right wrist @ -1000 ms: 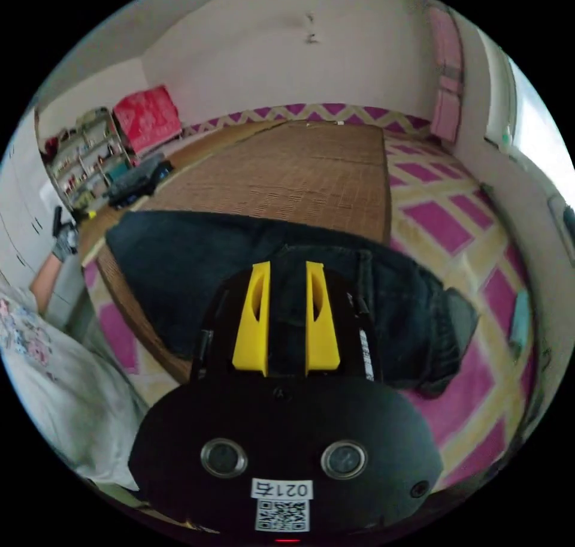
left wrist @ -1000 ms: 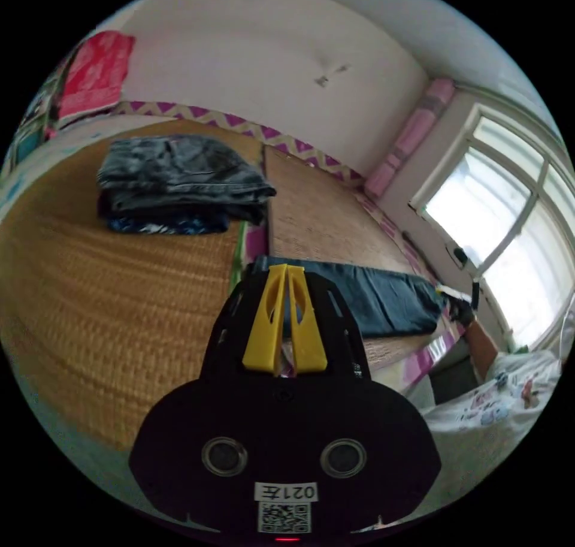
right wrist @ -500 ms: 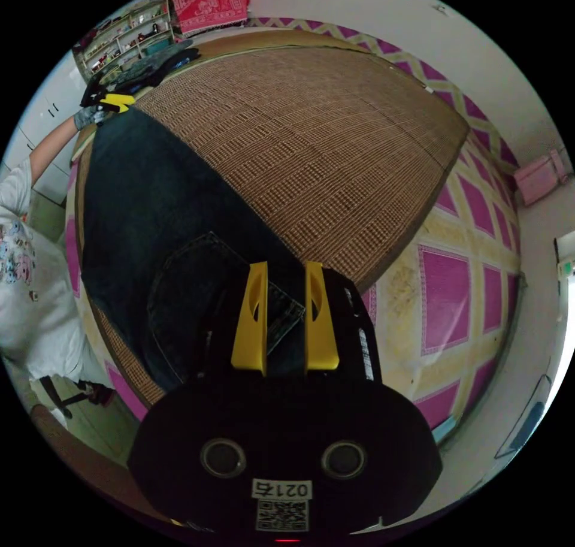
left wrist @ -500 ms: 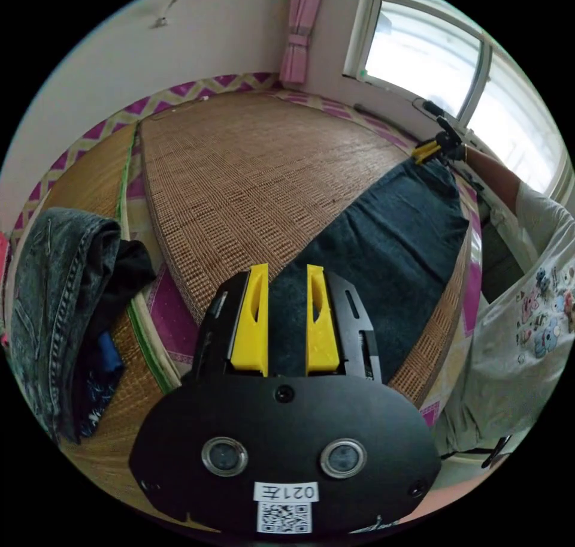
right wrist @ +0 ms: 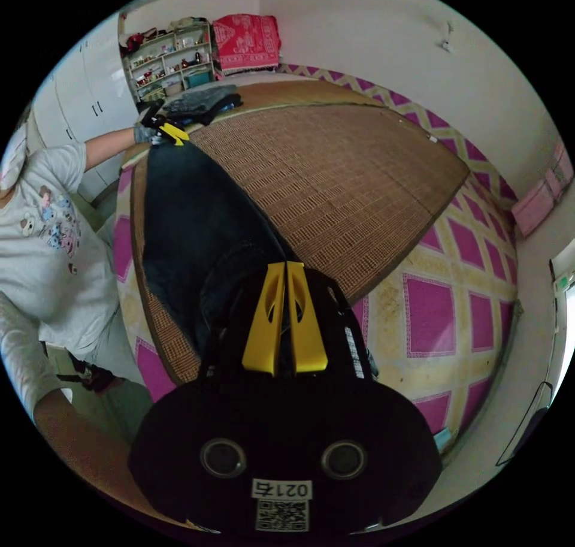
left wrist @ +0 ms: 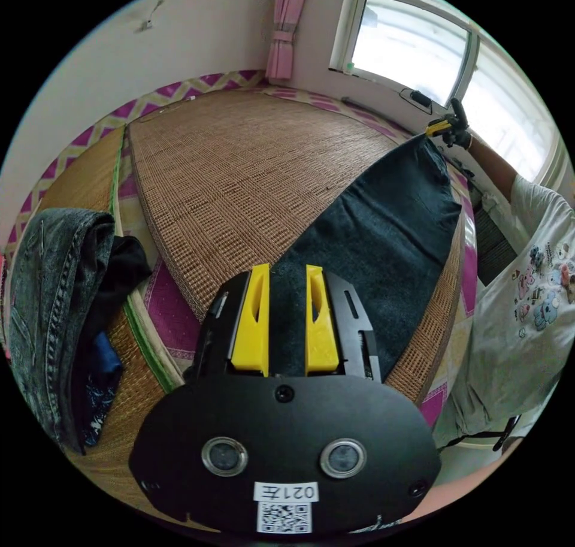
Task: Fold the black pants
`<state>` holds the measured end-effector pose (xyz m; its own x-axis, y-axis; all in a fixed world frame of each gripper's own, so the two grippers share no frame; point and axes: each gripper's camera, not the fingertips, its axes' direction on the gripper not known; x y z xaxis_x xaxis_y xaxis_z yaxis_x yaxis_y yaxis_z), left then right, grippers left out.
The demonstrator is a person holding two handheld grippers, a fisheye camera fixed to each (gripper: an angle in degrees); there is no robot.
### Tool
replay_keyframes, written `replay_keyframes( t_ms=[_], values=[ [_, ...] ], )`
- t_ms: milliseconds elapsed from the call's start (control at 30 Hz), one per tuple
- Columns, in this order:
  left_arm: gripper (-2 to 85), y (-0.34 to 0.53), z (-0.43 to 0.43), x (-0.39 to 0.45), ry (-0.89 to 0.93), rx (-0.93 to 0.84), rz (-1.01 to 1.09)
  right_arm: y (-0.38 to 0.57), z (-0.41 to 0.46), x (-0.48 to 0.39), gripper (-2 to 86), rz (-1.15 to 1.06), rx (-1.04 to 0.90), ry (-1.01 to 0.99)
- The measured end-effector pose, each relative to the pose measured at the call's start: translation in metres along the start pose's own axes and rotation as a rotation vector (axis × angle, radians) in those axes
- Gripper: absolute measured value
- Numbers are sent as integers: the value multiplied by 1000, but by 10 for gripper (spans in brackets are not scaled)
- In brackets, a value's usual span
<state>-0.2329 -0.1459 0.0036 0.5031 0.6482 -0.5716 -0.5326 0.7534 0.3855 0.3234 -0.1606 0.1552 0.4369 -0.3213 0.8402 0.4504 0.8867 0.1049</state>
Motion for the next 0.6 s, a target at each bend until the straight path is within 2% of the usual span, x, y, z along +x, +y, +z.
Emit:
replay_keyframes(
  t_ms=[167,400,600],
  values=[
    [5,14,-11,3,-35,-18,12,19,-32,-17,-10,-21,18,6],
    [-9,49,-55,22,-53,90,57,56,-72,-42,-10,-34,57,14],
    [-10,103,-136,65,-38,256,119,114,-118,-83,-10,-37,132,28]
  ],
)
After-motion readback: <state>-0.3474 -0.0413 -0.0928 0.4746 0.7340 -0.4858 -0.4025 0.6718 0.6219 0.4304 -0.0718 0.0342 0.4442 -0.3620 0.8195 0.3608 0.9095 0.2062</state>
